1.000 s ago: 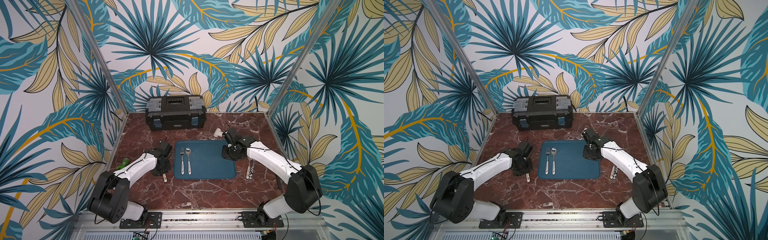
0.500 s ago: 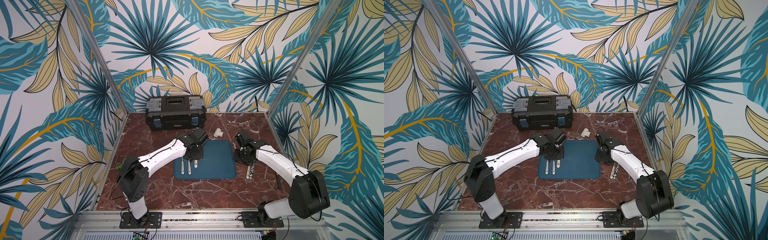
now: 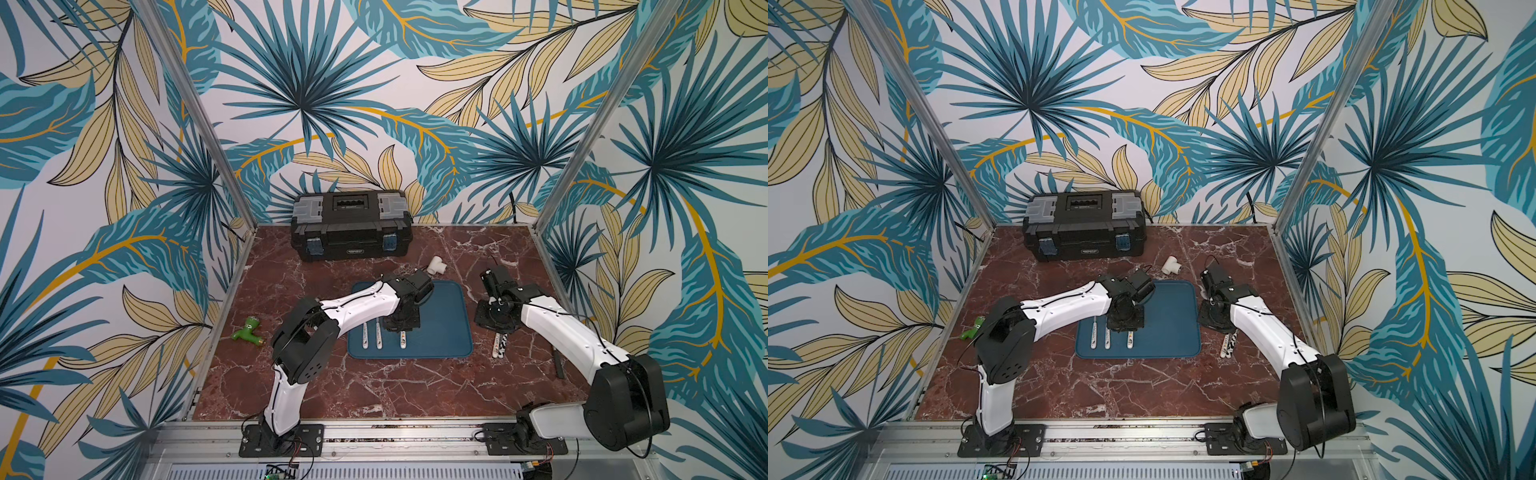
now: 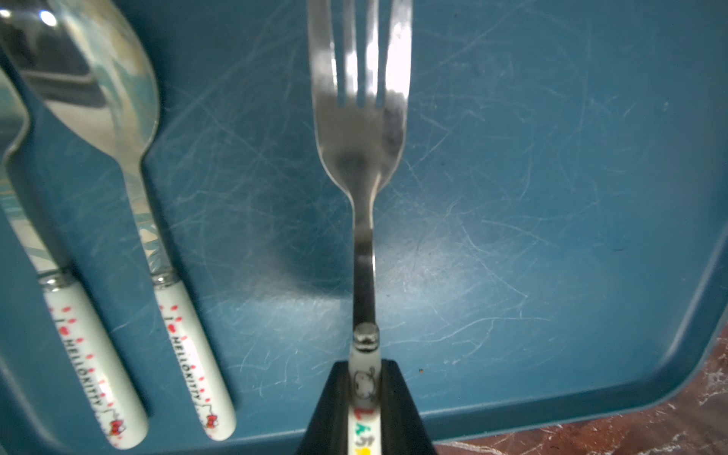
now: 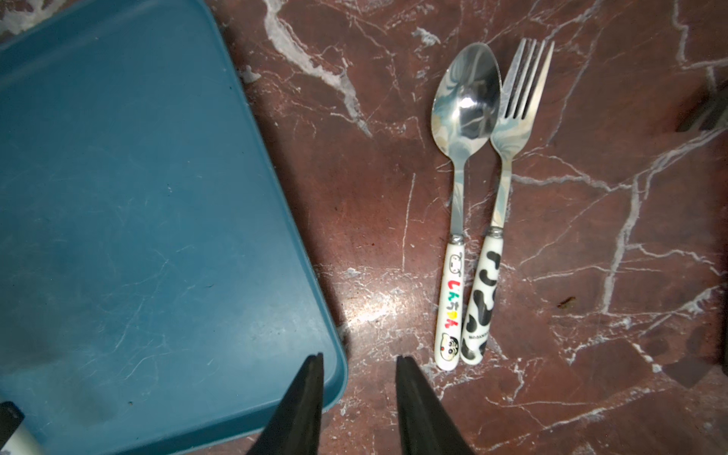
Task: Set the spoon and fork side by side
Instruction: Place the fork on the tray.
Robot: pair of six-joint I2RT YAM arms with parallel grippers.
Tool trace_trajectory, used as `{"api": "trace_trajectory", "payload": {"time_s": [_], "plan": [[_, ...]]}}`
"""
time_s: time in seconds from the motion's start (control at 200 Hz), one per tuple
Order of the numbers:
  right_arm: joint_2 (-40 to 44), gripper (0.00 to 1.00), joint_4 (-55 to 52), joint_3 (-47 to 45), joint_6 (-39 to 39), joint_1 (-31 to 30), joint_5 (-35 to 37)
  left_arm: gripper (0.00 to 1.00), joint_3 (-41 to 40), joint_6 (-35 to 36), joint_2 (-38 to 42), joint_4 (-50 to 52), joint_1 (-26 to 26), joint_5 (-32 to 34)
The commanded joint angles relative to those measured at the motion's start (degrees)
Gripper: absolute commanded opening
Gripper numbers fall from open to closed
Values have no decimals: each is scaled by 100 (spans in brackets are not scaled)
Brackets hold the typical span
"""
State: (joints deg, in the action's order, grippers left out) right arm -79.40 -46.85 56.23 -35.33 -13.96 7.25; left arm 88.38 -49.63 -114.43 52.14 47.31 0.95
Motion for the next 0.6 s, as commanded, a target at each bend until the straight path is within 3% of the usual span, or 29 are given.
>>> {"api": "trace_trajectory", "payload": {"time_s": [0.0,0.596], "plan": [[42,37,-88,-120,110,38,18,11,152,-102,-140,-53,-9,115],[149,37,32,-323,135,126,-128,13,21,-21,-382,-270,-247,46]]}}
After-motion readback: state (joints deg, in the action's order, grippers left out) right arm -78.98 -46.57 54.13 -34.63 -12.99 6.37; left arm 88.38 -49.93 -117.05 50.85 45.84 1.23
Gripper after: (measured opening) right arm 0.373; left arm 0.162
